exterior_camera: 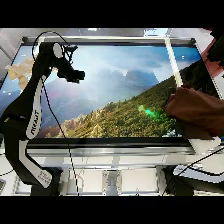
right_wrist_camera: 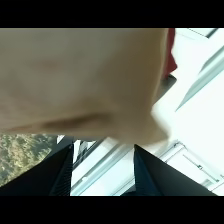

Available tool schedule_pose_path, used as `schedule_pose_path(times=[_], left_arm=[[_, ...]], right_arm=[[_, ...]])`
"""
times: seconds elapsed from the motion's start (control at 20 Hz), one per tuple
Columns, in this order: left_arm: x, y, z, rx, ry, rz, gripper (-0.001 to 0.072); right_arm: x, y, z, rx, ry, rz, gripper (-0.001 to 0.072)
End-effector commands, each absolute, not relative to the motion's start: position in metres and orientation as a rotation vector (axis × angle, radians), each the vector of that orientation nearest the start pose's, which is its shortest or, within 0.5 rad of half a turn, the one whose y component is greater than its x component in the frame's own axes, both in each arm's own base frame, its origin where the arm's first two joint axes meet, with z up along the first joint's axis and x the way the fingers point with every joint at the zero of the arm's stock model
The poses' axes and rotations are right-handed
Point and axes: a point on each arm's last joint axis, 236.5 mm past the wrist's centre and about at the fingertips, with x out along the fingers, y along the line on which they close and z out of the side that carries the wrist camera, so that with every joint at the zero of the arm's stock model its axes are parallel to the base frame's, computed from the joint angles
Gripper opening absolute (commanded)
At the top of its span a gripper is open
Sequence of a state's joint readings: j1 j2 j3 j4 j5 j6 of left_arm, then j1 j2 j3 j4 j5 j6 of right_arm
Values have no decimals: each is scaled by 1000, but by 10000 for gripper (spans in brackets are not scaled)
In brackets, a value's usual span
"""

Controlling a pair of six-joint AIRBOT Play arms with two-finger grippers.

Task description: Fold the shirts.

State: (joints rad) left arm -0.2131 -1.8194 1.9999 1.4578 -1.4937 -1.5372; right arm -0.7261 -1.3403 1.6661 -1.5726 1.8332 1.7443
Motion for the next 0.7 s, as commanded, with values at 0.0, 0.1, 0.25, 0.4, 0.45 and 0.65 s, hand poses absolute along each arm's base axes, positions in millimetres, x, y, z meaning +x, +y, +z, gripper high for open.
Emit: schedule_pose_path(times=[0.0, 0.1, 0.25, 0.4, 0.45, 0.65], left_arm=[[488, -136, 42, 79, 1312, -303, 13], [491, -141, 44, 64, 1298, -317, 13], [493, -153, 47, 21, 1276, -355, 12], [498, -173, 55, -50, 1238, -413, 13], [499, -178, 57, -68, 1229, -428, 13], [496, -186, 60, -105, 1235, -455, 13]], right_arm=[[247, -229, 134, 645, 1367, -734, 442], [278, -231, 158, 640, 1218, -665, 442], [374, -158, 216, 739, 910, -163, 440], [434, -69, 273, 660, 672, 260, 440], [443, -48, 269, 592, 671, 301, 440], [457, 10, 204, 350, 830, 293, 441]])
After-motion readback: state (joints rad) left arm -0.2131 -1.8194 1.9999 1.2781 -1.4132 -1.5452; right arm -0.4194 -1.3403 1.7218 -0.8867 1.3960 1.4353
